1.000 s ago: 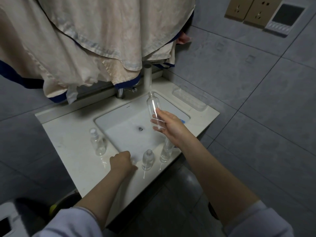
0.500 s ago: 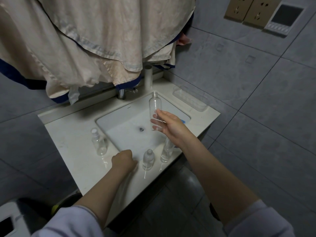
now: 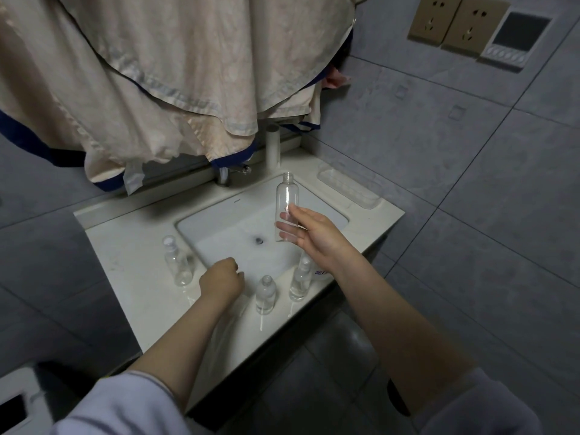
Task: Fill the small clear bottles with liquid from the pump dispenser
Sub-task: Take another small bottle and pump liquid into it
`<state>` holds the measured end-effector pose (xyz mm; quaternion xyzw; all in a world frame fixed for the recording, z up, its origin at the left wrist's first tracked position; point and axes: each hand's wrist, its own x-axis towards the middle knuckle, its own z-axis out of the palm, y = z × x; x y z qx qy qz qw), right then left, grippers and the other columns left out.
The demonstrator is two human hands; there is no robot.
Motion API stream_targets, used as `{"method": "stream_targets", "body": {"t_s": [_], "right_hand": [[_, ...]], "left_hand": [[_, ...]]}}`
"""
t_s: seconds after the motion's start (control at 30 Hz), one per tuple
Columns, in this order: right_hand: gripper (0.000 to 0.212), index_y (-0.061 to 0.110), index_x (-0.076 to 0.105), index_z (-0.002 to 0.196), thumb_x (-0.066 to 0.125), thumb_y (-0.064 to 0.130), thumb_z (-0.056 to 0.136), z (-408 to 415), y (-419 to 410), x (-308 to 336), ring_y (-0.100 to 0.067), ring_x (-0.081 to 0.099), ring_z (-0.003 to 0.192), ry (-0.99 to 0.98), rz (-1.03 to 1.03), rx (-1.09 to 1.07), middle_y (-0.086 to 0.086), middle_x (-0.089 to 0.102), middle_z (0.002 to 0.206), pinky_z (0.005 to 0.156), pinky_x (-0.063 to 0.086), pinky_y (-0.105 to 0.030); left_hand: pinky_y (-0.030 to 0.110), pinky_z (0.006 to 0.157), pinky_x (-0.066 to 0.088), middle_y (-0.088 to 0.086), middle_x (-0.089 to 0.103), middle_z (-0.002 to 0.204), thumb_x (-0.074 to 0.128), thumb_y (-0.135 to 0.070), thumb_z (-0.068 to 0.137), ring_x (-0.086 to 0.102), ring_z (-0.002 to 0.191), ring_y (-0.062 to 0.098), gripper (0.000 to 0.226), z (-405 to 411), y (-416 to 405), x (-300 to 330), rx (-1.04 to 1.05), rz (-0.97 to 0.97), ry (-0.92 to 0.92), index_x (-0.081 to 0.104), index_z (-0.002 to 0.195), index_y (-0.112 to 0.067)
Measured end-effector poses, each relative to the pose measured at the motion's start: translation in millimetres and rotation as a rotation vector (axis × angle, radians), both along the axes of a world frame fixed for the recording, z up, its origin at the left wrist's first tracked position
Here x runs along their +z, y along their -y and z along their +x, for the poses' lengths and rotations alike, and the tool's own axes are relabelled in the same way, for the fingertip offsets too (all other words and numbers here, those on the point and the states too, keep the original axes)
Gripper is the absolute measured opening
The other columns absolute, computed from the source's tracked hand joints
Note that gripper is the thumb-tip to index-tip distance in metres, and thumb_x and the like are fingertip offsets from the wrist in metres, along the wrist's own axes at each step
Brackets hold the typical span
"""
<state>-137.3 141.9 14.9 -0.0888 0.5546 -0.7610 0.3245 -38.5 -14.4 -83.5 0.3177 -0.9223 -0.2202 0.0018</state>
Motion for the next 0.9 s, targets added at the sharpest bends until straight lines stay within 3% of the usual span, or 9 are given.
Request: {"method": "stream_targets", "body": {"t_s": [0.1,0.2,0.27,0.33,0.43,0.53,0.77,0.9], "right_hand": [[0.023,0.008,0.061,0.105,0.063,0.026,0.091,-4,-7,-1,-0.022,0.067,0.101,-0.004,-0.008,0.002,-0.007,0.065,0.105,0.082,0.054,-0.029],[0.017,0.011,0.061,0.102,0.064,0.022,0.089,-11,-18,-1,-0.019,0.067,0.1,-0.001,-0.032,-0.02,-0.003,0.065,0.1,0.082,0.054,-0.028],[0.016,0.013,0.061,0.101,0.066,0.021,0.088,-16,-26,0,-0.017,0.064,0.103,-0.022,-0.027,-0.038,0.0,0.064,0.097,0.086,0.052,-0.027],[0.019,0.013,0.061,0.105,0.066,0.022,0.088,-21,-34,2,-0.013,0.062,0.104,-0.085,0.024,-0.047,0.003,0.065,0.098,0.092,0.05,-0.028],[0.025,0.019,0.062,0.11,0.067,0.025,0.087,-26,-43,5,-0.008,0.06,0.102,-0.201,0.131,-0.055,0.004,0.066,0.102,0.099,0.046,-0.033],[0.031,0.026,0.059,0.113,0.071,0.029,0.084,-27,-47,5,-0.013,0.061,0.104,-0.252,0.187,-0.052,0.007,0.067,0.103,0.102,0.044,-0.038],[0.054,0.026,0.049,0.124,0.077,0.029,0.078,-32,-50,6,-0.008,0.064,0.103,-0.255,0.211,-0.018,0.006,0.071,0.104,0.106,0.039,-0.043],[0.054,0.022,0.05,0.126,0.076,0.023,0.079,-36,-45,6,-0.004,0.066,0.098,-0.275,0.216,0.027,0.002,0.07,0.109,0.098,0.046,-0.03]], "left_hand": [[0.034,0.088,0.045,0.006,0.063,0.116,0.049,-0.026,0.088,0.055,0.111,0.027,0.028,-11,-8,21,0.054,0.029,-0.115,0.057,0.112,-0.015],[0.03,0.083,0.046,0.007,0.065,0.103,0.052,-0.024,0.089,0.059,0.101,0.026,0.025,-24,-20,46,0.082,0.127,-0.345,0.059,0.109,-0.013],[0.017,0.073,0.046,0.005,0.064,0.093,0.056,-0.024,0.089,0.062,0.085,0.019,0.024,-32,-31,67,0.029,0.316,-0.537,0.062,0.109,-0.011],[0.002,0.064,0.042,0.002,0.065,0.098,0.058,-0.027,0.089,0.06,0.086,0.01,0.028,-39,-41,89,-0.085,0.522,-0.642,0.062,0.113,-0.015],[0.015,0.076,0.047,-0.004,0.065,0.113,0.057,-0.039,0.088,0.058,0.104,0.006,0.036,-46,-54,112,-0.194,0.758,-0.666,0.059,0.12,-0.023],[0.019,0.086,0.043,-0.004,0.065,0.115,0.058,-0.04,0.086,0.058,0.105,0.005,0.04,-55,-61,126,-0.257,0.818,-0.646,0.058,0.121,-0.021],[0.002,0.064,0.043,-0.004,0.065,0.1,0.067,-0.029,0.082,0.059,0.082,-0.004,0.032,-70,-57,126,-0.27,0.842,-0.601,0.063,0.112,-0.018],[0.003,0.065,0.044,-0.005,0.067,0.098,0.069,-0.031,0.08,0.06,0.08,-0.008,0.023,-77,-45,120,-0.267,0.862,-0.602,0.066,0.101,-0.022]]}}
